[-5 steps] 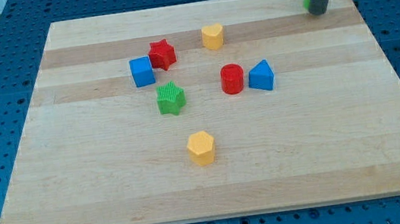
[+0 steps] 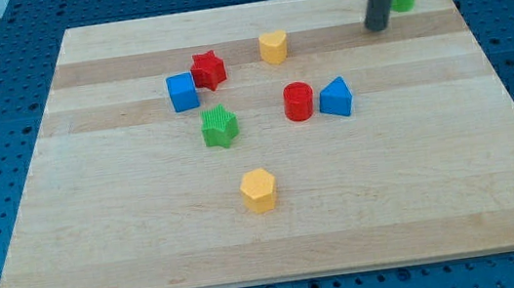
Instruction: Move the yellow heart to the green circle
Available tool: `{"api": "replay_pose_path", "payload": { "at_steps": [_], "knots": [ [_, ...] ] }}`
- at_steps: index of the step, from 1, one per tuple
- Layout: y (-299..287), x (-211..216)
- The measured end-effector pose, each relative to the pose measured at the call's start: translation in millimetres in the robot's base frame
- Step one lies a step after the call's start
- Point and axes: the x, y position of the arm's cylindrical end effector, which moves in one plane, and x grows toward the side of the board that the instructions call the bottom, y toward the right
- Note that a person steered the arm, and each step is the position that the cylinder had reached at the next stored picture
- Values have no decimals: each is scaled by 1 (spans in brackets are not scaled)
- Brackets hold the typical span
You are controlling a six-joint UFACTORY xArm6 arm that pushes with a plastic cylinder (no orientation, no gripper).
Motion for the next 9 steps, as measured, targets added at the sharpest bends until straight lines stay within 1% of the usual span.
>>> {"api": "replay_pose_path", "payload": {
  "at_steps": [1, 3, 4, 5, 6, 7, 9],
  "knots": [
    [-48, -1],
    [-131, -17],
    [-166, -13],
    [-171, 6],
    [-171, 16],
    [-160, 12],
    [-92, 17]
  ]
}}
